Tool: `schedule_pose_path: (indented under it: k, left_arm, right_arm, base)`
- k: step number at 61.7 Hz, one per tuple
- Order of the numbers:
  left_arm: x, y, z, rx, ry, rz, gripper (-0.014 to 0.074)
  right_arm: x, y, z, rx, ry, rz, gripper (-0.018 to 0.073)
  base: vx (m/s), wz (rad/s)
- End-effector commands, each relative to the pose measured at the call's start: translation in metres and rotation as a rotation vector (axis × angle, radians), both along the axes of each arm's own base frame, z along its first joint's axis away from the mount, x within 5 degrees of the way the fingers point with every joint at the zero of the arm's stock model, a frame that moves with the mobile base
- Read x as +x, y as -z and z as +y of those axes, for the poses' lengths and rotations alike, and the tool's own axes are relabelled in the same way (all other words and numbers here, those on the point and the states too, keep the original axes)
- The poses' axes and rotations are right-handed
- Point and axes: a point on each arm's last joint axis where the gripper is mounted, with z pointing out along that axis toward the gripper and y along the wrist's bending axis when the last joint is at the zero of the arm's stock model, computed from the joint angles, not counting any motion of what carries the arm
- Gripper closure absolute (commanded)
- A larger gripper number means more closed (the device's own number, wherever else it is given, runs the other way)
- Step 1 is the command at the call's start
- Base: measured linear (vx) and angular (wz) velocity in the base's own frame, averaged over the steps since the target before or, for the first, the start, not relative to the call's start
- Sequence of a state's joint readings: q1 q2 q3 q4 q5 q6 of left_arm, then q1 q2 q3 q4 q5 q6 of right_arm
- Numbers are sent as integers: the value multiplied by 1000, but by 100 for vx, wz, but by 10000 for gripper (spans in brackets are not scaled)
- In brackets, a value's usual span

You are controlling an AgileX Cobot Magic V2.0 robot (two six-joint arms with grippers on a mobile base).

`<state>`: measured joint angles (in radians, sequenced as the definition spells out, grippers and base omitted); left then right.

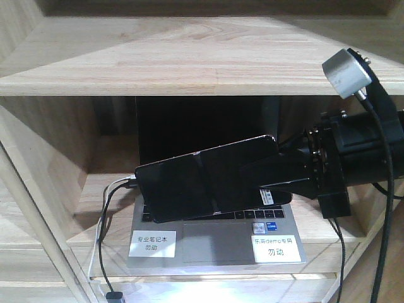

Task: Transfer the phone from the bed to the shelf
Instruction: 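Raise the right gripper with the phone above the upper shelf board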

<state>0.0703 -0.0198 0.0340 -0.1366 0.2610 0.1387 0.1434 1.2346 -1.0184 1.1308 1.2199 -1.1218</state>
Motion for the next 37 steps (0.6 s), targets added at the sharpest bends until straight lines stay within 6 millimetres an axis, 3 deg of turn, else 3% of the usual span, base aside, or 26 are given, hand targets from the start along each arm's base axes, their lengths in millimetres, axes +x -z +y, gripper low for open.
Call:
schedule_pose_path:
  k: [1, 37]
  left_arm:
    - [1, -6, 0, -9, -5, -74, 596]
    - [1, -6, 0, -9, -5, -74, 596]
  right_arm:
    - [-11, -21, 3, 101, -48, -20, 561]
    - [-11, -24, 4, 141, -44, -16, 561]
  base:
    - [0, 0]
    - [0, 0]
